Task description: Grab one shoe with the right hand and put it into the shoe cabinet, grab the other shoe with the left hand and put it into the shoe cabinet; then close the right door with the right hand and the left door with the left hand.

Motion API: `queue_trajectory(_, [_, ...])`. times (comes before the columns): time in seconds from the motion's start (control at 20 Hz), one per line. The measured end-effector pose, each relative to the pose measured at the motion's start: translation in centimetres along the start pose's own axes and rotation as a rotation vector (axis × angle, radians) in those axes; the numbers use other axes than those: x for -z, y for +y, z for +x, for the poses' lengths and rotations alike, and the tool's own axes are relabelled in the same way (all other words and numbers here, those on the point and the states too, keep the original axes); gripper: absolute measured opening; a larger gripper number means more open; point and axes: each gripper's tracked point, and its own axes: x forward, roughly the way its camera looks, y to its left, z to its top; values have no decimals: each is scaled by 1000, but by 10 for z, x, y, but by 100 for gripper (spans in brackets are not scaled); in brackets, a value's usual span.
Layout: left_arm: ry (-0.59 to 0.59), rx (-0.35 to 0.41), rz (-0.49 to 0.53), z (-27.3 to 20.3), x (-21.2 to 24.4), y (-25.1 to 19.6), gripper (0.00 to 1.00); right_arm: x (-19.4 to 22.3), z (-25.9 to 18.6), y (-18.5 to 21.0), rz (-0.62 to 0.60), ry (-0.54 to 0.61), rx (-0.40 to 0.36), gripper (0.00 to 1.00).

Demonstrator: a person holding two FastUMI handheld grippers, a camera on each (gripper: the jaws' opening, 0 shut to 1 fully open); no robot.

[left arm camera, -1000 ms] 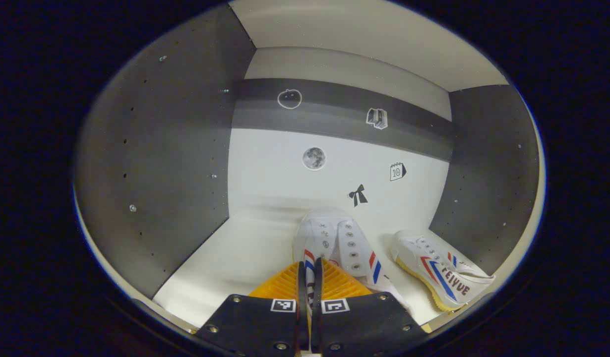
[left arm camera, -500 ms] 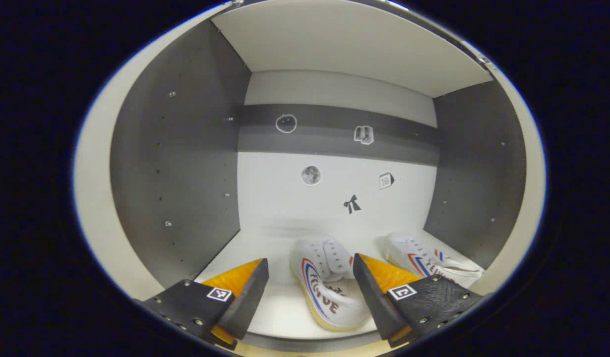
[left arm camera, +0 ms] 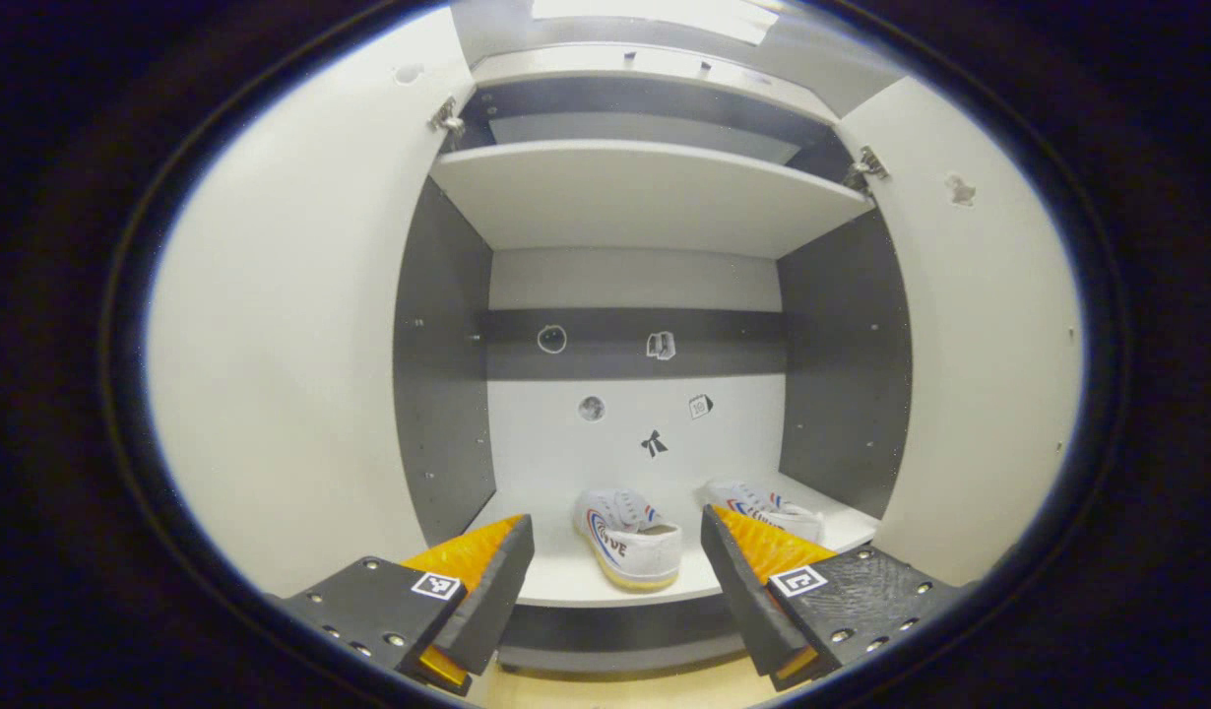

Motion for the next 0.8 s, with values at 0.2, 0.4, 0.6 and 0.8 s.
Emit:
queue_trajectory(0.2, [-25,4,9,-53,-7,2,100,-10,-16,-1,-4,-22,12,98])
queue_trajectory(0.4, [-19,-3,10,-102,4,10,100,-20,-29,0,0,-41,13,98])
queue_trajectory(0.6, [5,-20,10,-144,19,22,100,-28,-38,8,10,-57,0,98])
queue_trajectory(0.8, [23,-43,15,-176,31,35,97,-30,-47,21,-3,-65,-18,98])
